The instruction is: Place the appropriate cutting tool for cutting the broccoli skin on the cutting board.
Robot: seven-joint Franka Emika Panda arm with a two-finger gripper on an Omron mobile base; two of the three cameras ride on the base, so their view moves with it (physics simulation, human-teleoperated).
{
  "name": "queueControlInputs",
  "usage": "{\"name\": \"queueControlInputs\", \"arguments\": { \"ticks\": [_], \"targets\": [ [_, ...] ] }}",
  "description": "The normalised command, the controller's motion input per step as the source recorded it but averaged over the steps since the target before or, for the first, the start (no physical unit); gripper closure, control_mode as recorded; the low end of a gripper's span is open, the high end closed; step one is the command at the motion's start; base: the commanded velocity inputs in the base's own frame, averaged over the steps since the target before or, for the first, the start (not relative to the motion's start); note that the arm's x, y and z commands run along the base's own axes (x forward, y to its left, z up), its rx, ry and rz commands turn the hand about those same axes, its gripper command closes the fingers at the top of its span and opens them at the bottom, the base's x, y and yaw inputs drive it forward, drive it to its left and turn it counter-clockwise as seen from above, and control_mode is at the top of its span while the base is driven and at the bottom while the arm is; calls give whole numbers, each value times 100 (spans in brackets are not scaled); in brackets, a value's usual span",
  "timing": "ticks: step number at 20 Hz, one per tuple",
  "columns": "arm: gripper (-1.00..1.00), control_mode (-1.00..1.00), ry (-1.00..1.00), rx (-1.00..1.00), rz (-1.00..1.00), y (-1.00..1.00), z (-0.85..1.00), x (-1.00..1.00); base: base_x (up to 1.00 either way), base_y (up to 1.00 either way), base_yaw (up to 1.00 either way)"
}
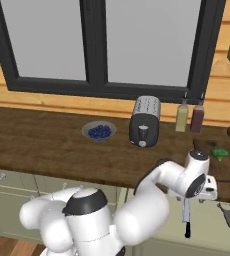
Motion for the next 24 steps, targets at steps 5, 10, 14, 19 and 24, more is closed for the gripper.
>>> {"name": "queueControlInputs", "arguments": {
  "ticks": [5,10,14,19,24],
  "targets": [
    [-100,-100,1,0,2,-4,-21,0,0,0,0],
    [-100,-100,4,-2,2,0,-49,-1,0,0,0],
    [-100,-100,0,-1,0,0,-21,0,0,0,0],
    [-100,-100,0,0,0,0,-8,-8,0,0,0],
    [-100,-100,0,0,0,0,-29,-27,0,0,0]
  ]
}}
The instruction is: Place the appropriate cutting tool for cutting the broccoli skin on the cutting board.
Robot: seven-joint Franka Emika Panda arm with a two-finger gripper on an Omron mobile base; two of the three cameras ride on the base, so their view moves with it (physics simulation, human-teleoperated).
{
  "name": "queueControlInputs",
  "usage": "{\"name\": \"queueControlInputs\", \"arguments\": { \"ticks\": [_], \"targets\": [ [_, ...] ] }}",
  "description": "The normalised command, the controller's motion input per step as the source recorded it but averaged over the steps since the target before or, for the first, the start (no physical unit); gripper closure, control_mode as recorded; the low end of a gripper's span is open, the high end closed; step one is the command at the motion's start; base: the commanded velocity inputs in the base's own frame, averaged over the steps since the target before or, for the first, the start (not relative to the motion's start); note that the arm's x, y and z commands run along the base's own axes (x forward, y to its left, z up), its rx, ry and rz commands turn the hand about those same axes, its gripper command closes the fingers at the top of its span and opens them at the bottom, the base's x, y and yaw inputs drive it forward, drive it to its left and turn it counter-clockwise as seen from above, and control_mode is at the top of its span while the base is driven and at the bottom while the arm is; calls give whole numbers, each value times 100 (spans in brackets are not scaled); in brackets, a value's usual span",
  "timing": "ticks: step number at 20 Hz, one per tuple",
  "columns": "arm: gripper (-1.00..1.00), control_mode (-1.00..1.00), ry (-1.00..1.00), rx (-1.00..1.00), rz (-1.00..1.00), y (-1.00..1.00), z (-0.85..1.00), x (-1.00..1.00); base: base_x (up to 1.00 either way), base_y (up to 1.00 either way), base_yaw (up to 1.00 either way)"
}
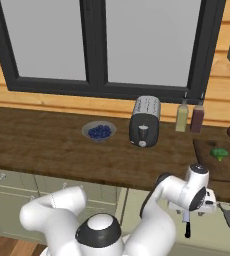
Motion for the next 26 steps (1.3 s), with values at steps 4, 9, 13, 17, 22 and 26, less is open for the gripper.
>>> {"name": "queueControlInputs", "arguments": {
  "ticks": [4,9,13,17,22,26],
  "targets": [
    [-100,-100,0,0,0,0,-4,-5,0,0,0],
    [-100,-100,0,0,0,0,-7,0,0,0,0],
    [-100,-100,0,0,0,0,-32,2,0,0,0],
    [-100,-100,1,-1,0,0,-33,0,0,0,0],
    [-100,-100,0,0,0,-1,-15,0,0,0,0],
    [-100,-100,0,0,4,-6,-40,0,0,0,0]
  ]
}}
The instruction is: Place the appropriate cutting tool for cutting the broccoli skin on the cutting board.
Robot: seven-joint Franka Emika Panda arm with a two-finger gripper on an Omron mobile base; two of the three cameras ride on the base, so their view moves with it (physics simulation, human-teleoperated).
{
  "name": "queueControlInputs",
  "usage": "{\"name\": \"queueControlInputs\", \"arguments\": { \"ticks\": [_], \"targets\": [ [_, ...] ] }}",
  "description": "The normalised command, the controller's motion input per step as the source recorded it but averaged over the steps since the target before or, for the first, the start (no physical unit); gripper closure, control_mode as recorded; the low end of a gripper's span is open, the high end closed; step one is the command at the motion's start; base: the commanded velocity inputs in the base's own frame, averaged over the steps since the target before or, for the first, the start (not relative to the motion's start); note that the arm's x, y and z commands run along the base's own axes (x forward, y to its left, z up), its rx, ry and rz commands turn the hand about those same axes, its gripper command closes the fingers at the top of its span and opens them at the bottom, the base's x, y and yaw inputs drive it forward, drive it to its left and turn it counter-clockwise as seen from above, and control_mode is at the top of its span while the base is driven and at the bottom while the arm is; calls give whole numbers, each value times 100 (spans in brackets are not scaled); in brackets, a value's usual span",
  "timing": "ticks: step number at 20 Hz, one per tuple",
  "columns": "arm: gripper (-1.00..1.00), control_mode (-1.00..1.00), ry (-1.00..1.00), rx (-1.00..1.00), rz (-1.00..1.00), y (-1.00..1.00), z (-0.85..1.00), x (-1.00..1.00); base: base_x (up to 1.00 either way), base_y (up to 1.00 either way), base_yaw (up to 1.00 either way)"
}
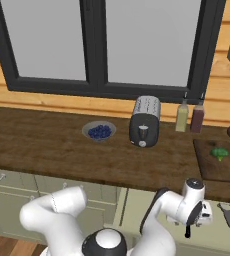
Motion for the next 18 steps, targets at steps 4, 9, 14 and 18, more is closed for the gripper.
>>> {"name": "queueControlInputs", "arguments": {
  "ticks": [4,9,14,18],
  "targets": [
    [-100,-100,0,0,3,-3,-13,0,0,0,0],
    [-100,-100,0,0,3,-6,-7,11,0,0,0],
    [-100,-100,0,0,7,-9,-18,9,0,0,0],
    [-100,-100,1,0,0,-1,-3,0,0,0,0]
  ]
}}
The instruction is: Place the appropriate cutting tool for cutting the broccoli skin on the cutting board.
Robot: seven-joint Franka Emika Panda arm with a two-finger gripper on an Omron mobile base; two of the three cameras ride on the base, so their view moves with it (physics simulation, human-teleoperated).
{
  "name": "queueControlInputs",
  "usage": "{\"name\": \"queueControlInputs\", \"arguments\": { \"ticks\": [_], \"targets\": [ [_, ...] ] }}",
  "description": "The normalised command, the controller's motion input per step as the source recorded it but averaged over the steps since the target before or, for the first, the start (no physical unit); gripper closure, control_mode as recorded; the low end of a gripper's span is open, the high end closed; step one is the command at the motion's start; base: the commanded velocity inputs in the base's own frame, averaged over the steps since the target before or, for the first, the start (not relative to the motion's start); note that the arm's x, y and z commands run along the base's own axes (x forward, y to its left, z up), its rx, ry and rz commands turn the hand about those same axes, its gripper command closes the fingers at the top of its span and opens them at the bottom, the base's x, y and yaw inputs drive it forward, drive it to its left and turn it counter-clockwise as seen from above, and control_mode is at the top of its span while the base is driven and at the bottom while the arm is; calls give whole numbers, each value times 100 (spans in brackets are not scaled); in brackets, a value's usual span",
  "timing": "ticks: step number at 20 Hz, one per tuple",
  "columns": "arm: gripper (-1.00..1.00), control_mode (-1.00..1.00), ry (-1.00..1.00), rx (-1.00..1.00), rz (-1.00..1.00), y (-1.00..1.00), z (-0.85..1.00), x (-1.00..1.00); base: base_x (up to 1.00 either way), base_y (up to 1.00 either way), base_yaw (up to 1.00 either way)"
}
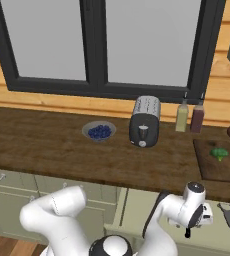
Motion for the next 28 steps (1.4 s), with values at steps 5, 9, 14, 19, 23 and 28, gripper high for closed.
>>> {"name": "queueControlInputs", "arguments": {
  "ticks": [5,9,14,19,23,28],
  "targets": [
    [-100,-100,5,0,0,-4,-20,0,0,0,0],
    [-100,-100,3,0,0,0,-28,0,0,0,0],
    [100,-100,8,0,0,0,-2,0,0,0,0],
    [100,-100,7,0,0,0,0,0,0,0,0],
    [100,-100,1,0,0,0,0,0,0,0,0],
    [100,-100,0,3,12,-32,15,-20,0,0,0]
  ]
}}
